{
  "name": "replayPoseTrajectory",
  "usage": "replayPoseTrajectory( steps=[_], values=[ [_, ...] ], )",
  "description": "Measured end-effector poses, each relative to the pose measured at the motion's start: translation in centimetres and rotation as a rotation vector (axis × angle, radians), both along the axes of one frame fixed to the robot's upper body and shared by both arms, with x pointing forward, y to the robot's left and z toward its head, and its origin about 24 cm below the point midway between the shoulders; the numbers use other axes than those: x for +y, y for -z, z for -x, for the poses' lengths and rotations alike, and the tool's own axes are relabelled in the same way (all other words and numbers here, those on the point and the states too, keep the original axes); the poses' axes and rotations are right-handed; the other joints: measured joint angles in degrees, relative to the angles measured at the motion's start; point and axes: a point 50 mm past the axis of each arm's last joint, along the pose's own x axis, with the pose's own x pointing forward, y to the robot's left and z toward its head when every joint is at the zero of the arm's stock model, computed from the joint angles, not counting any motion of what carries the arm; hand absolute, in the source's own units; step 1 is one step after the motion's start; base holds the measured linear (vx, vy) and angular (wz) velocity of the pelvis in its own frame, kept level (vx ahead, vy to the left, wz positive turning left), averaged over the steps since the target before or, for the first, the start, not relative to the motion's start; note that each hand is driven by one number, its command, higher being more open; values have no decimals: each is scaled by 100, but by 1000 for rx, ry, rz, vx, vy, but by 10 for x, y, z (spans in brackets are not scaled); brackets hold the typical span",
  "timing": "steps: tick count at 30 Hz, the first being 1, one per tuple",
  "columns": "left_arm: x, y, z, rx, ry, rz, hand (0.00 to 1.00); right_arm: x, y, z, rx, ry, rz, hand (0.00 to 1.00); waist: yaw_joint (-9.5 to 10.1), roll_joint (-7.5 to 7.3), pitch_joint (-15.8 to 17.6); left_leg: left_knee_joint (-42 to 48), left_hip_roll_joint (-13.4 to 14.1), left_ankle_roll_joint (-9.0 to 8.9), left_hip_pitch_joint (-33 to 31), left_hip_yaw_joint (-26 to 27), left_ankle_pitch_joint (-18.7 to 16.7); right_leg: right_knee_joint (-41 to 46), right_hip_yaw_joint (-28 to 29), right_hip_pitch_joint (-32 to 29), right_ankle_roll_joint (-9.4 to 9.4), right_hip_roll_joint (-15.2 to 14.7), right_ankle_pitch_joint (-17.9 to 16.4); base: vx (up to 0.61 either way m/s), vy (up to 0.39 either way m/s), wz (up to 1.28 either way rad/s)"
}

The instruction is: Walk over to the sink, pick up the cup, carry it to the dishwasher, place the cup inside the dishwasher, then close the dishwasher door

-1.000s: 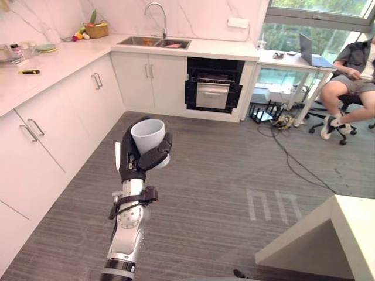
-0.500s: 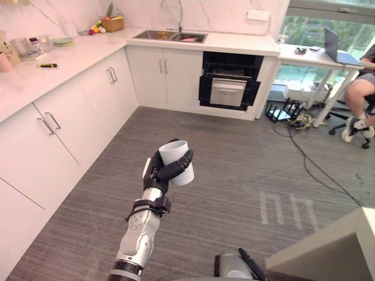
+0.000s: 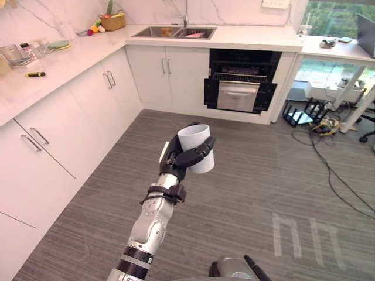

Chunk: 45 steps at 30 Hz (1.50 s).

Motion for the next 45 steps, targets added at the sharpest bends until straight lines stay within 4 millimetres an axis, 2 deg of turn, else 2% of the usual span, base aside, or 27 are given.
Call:
replayPoseTrajectory(
  steps=[1,3,4,6,8,10,11,12,13,15,18,21,22,23,24,25,26,27,31,34,35,37,38,41,43,44,45],
  values=[
    [0,0,2,6,-13,13,0,-2,0,3,8,-14,15,100,9,49,0,563,129,51,-221,54,-1,-181,-17,216,-62,75,17,377,-31,6],
    [8,4,7,27,-54,32,0,-9,-1,8,12,-15,52,100,56,30,18,1730,277,624,-903,445,-552,-882,-1,1125,-96,151,36,366,-1,-2],
    [10,5,7,26,-58,27,0,-10,-2,6,0,-10,62,100,93,31,19,1694,259,753,-1066,554,-742,-1048,17,1309,-78,140,47,361,13,-15],
    [21,1,11,7,-82,15,0,-13,-5,-19,-83,-55,88,100,317,6,31,777,198,1016,-1620,1172,-1333,-1436,207,1749,54,-24,70,383,55,-41],
    [31,-1,13,-3,-117,19,0,-13,-14,-54,-203,-154,124,100,380,-82,87,-347,-84,973,-2002,1326,-1410,-1581,292,2014,247,-311,46,459,139,-36],
    [35,1,16,2,-131,14,0,-12,-28,-91,-349,-231,165,100,471,-120,116,-2389,-612,867,-2136,1179,-893,-1625,446,2115,366,-613,-21,454,216,-41],
    [37,2,19,4,-136,15,0,-15,-37,-109,-428,-249,196,100,510,25,115,-3688,-728,772,-2111,961,-342,-1644,585,2185,519,-565,-99,449,287,-53],
    [43,5,21,10,-142,4,0,-9,-42,-126,-488,-259,196,100,586,56,139,-3656,-725,991,-2022,834,600,-1660,840,2391,730,-627,-248,552,389,-51],
    [48,8,22,18,-153,-5,0,-4,-44,-133,-511,-257,190,100,590,3,169,-3535,-741,1111,-1992,813,805,-1656,923,2468,724,-671,-270,523,366,-28],
    [64,12,23,30,-183,-48,0,7,-51,-150,-590,-227,183,100,560,-249,297,-3090,-883,1190,-2013,799,415,-1634,1241,2499,694,-656,-220,379,223,5],
    [84,19,30,51,-243,-68,0,-5,-60,-157,-626,-205,235,100,572,-292,313,-2160,-1015,1251,-2033,763,-389,-1214,1337,2654,710,-819,102,435,175,14],
    [86,16,30,13,-227,-64,0,-17,-65,-157,-624,-150,274,100,563,-431,242,-2200,-1405,1366,-1746,825,-765,180,1151,2196,1027,-1194,442,343,136,17],
    [86,16,30,8,-218,-66,0,-18,-65,-156,-618,-137,278,100,561,-483,241,-2310,-1499,1397,-1603,854,-794,668,1112,2003,1038,-1315,635,397,150,5],
    [84,15,30,2,-206,-74,0,-20,-65,-155,-603,-121,286,100,551,-526,239,-2582,-1687,1466,-1252,934,-865,1539,1047,1640,1103,-1567,1298,388,141,-3],
    [80,14,32,-7,-199,-76,0,-20,-64,-154,-596,-111,287,100,488,-509,233,-2845,-1799,1553,-884,956,-960,2273,890,1335,996,-1774,1573,468,162,-10],
    [81,12,32,-17,-201,-77,0,-17,-64,-155,-599,-113,282,100,461,-497,240,-2925,-1815,1598,-728,959,-1046,2667,828,1104,782,-1799,1278,361,109,-16],
    [81,10,32,-30,-204,-88,0,-11,-63,-155,-602,-109,265,100,410,-455,259,-3106,-1808,1586,-400,943,-1142,3269,770,635,508,-1665,706,356,58,-1],
    [79,10,32,-32,-194,-94,0,-3,-63,-151,-608,-106,252,100,265,-437,259,-3330,-1777,1533,-66,823,-1193,3359,739,237,474,-1380,332,351,31,17],
    [64,10,33,-44,-110,-101,0,2,-84,-144,-706,-122,289,100,-27,-397,278,-3688,-1687,1326,612,548,-1467,1984,571,-1046,423,-906,16,398,-77,43],
    [58,7,33,-67,-70,-117,0,3,-112,-154,-839,-150,331,100,-2,-334,290,-3600,-1391,1020,1241,715,-2021,-239,-97,-1407,389,-665,642,572,-177,-17],
    [55,5,33,-78,-65,-110,0,3,-124,-157,-896,-181,357,100,-13,-302,236,-3594,-1333,907,1500,690,-2258,-491,-146,-1368,301,-552,1382,559,-154,-9],
    [44,2,32,-87,-47,-84,0,1,-135,-161,-950,-201,381,100,11,-100,100,-3474,-1102,1016,1641,617,-2293,-59,-145,-1440,164,-355,1552,689,-188,-14],
    [36,-1,30,-102,-25,-72,0,0,-143,-165,-987,-201,393,100,0,-49,88,-3221,-1001,1032,1642,583,-2161,232,-160,-1455,-134,-291,1340,632,-217,-14],
    [19,-7,27,-126,26,-58,0,2,-157,-168,-1046,-177,409,100,-62,8,55,-2176,-734,754,1413,598,-1438,529,-278,-1170,-193,-228,799,658,-249,3],
    [11,-9,27,-139,34,-43,0,0,-166,-165,-1075,-162,430,100,-99,38,48,-750,-413,174,835,575,-337,435,-270,-747,-195,-190,508,611,-167,14],
    [8,-9,26,-138,23,-23,0,-3,-170,-163,-1096,-143,460,100,-77,128,57,827,-30,33,83,487,263,161,-288,-257,-200,-55,363,527,-118,1],
    [8,-6,26,-128,20,-22,0,-7,-171,-162,-1098,-129,477,100,-51,187,71,1593,203,96,-279,485,142,-90,-296,108,-215,62,347,481,-92,-6]
  ],
)
